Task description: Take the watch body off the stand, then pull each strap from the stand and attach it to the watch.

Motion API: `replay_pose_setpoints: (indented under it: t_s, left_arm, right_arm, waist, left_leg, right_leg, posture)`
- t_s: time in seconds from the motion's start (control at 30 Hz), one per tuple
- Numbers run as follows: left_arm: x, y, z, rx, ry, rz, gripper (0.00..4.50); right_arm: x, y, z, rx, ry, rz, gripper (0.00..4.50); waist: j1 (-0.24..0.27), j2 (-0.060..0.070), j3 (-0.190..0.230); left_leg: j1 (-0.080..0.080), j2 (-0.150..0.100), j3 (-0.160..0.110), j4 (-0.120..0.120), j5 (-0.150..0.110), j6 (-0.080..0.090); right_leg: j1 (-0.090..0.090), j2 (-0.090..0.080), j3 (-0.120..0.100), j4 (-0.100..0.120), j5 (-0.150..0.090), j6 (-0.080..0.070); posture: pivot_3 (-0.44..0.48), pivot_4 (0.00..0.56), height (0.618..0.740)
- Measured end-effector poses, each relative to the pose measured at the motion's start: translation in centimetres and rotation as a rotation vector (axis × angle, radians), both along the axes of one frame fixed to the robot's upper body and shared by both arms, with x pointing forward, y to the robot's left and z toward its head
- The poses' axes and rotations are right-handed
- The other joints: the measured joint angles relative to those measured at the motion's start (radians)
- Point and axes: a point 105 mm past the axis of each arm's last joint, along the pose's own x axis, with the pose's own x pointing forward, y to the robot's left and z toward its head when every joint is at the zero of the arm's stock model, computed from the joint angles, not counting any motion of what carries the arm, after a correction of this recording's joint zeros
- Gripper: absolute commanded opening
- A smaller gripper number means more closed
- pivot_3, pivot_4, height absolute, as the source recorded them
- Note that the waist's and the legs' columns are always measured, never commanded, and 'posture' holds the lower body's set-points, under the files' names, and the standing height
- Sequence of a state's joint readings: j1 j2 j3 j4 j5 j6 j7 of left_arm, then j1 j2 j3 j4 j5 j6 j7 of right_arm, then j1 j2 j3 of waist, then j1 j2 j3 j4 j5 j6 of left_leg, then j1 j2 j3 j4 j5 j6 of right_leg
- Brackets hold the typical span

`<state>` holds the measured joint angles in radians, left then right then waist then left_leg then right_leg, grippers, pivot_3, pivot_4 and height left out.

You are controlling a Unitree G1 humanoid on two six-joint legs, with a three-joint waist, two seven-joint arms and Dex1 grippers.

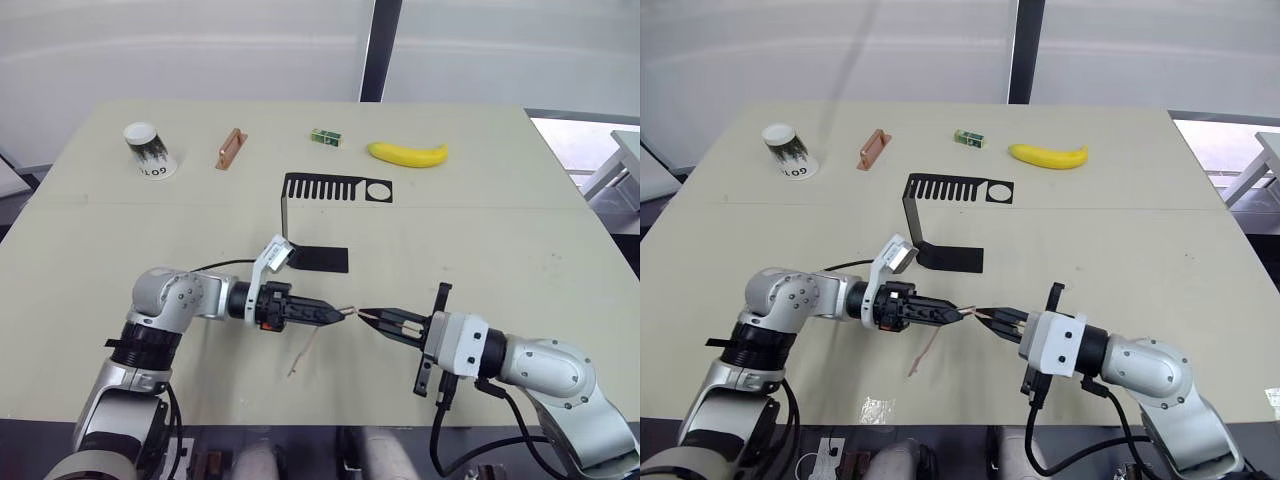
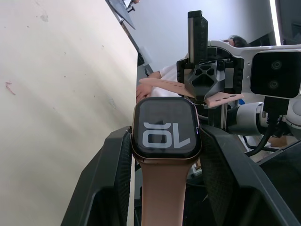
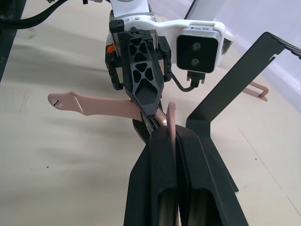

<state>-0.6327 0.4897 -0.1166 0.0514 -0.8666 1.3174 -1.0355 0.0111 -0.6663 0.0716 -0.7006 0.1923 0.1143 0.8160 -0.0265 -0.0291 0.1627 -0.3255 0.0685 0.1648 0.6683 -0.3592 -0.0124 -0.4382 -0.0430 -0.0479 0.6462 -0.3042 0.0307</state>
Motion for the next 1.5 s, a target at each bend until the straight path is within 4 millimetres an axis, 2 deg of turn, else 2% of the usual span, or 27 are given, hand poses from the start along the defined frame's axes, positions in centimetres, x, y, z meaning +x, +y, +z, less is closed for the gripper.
replay_pose_setpoints:
  t_s: [0.3, 0.67, 1.5]
  left_arm:
    - [0.0, 0.1, -0.3, 0.006, 0.008, 0.009, 1.6]
    - [0.1, 0.0, -0.2, 0.004, 0.001, 0.023, 1.6]
    - [0.1, -0.1, -0.2, -0.005, 0.003, 0.025, 1.6]
  right_arm:
    - [1.0, -0.8, -0.8, -0.028, 0.021, -0.037, 0.0]
    - [0.9, -0.5, -0.4, -0.019, -0.01, -0.015, 0.0]
    - [0.6, -0.3, -1.2, -0.044, -0.002, 0.004, 0.0]
  waist:
    - [0.0, 0.0, 0.0]
    - [0.0, 0.0, 0.0]
    - [0.0, 0.0, 0.0]
  left_leg:
    - [0.0, 0.0, 0.0, 0.0, 0.0, 0.0]
    - [0.0, 0.0, 0.0, 0.0, 0.0, 0.0]
    - [0.0, 0.0, 0.0, 0.0, 0.0, 0.0]
  right_leg:
    - [0.0, 0.0, 0.0, 0.0, 0.0, 0.0]
    - [0.0, 0.0, 0.0, 0.0, 0.0, 0.0]
    - [0.0, 0.0, 0.0, 0.0, 0.0, 0.0]
  posture:
    - [0.0, 0.15, 0.74]
    - [0.0, 0.15, 0.74]
    - [0.0, 0.15, 0.74]
